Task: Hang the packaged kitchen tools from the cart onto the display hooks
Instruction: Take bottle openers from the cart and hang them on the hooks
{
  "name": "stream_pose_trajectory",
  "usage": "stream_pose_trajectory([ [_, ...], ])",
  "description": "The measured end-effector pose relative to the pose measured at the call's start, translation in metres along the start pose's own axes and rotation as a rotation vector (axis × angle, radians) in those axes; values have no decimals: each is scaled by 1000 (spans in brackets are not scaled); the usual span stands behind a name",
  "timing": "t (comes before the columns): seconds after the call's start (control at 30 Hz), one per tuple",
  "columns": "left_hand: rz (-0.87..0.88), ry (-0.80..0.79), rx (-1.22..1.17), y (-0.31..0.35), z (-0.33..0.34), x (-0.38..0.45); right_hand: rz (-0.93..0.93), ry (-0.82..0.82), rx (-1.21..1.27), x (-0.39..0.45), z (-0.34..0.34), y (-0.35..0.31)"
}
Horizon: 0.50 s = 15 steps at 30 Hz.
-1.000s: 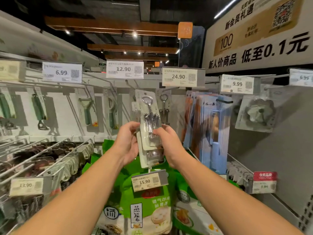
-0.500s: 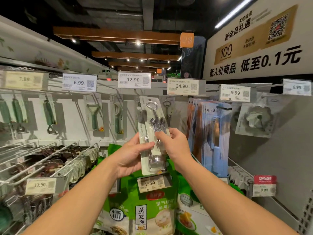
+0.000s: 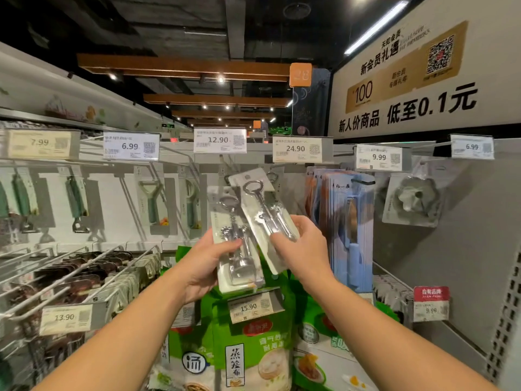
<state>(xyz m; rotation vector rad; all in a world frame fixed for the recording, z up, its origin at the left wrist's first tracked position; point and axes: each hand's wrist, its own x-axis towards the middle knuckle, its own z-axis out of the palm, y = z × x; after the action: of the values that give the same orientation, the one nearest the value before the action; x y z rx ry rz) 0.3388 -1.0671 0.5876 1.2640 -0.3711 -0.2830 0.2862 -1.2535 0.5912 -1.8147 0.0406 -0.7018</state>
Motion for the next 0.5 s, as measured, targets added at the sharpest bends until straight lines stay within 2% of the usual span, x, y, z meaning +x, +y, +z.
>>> stream_pose_trajectory([
  [0.1,-1,75,-42,2,-12,3,-127,59,-69,-15,-10,12],
  [0.3,7,77,-49,9,-27,-1,-232,170,57,-29,-21,24],
  [0.5,13,126,-63,7,-25,4,-254,229,160,-30,-19,31],
])
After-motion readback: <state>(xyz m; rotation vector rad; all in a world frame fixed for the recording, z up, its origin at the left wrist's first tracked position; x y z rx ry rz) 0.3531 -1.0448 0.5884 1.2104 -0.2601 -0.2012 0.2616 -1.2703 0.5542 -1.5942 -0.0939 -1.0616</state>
